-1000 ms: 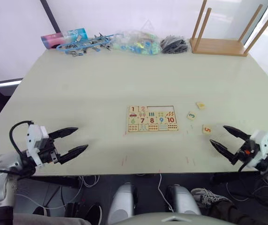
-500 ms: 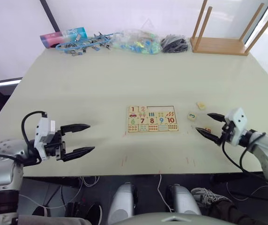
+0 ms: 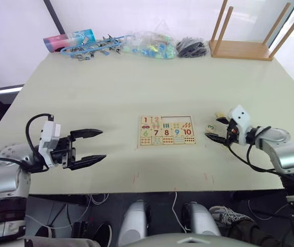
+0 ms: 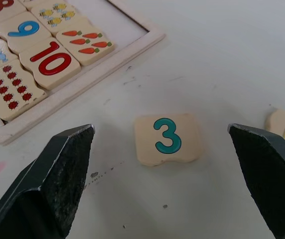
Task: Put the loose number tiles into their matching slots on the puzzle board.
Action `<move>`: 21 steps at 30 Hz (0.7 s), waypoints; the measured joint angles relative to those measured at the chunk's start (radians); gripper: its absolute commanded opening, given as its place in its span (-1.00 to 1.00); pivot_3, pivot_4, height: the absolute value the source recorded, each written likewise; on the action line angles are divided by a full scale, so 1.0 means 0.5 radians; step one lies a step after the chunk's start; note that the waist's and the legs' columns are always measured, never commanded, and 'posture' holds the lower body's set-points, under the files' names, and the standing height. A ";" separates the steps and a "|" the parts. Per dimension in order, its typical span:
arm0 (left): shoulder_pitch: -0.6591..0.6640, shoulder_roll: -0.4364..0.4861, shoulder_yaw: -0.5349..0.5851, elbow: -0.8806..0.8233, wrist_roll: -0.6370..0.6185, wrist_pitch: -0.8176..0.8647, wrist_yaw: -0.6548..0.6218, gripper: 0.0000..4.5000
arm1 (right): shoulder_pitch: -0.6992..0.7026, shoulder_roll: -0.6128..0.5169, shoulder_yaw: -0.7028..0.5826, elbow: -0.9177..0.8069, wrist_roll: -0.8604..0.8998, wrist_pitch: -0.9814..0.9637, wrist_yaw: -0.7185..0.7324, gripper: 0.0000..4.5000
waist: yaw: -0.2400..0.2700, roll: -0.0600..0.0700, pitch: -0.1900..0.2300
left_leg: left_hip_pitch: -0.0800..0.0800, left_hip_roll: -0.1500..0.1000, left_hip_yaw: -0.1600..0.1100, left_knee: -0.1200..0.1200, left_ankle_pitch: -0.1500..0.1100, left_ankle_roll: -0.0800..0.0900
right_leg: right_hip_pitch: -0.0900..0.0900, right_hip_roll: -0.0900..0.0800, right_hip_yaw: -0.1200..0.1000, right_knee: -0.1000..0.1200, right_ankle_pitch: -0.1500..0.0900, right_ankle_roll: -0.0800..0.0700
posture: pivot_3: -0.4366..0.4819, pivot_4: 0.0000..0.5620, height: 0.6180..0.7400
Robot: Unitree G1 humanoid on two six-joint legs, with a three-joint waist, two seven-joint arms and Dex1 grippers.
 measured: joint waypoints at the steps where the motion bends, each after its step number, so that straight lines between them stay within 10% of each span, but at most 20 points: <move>1: -0.002 0.000 -0.001 0.000 -0.002 0.000 -0.004 0.97 | -0.009 0.000 0.006 0.012 -0.004 0.006 0.006 1.00 | 0.000 0.000 0.000 | 0.000 0.000 0.000 0.000 0.000 0.000 | 0.000 0.000 0.000 0.000 0.000 0.000 | -0.05 -0.47 0.96; 6: -0.006 -0.005 -0.011 0.000 -0.018 0.000 -0.013 0.97 | -0.094 0.008 0.042 0.104 -0.046 0.008 0.059 1.00 | -0.003 0.000 0.000 | 0.000 0.000 0.002 0.000 0.000 0.000 | 0.000 0.000 0.000 0.000 0.000 0.000 | -0.05 -0.47 0.96; 14: -0.005 -0.014 -0.017 -0.013 -0.036 0.000 -0.010 1.00 | -0.137 0.029 0.092 0.112 -0.060 0.067 0.114 -0.33 | -0.021 -0.004 -0.002 | 0.002 0.001 0.002 0.000 0.000 0.000 | 0.002 0.000 0.000 0.000 0.000 0.000 | -0.05 -0.47 0.96; 21: 0.013 -0.020 -0.019 -0.081 -0.042 0.011 -0.004 1.00 | -0.017 0.045 0.013 -0.082 -0.009 0.222 0.010 -0.33 | -0.019 -0.004 -0.002 | 0.001 0.001 0.000 0.000 0.000 0.000 | 0.002 0.000 0.000 0.000 0.000 0.000 | -0.05 -0.47 0.96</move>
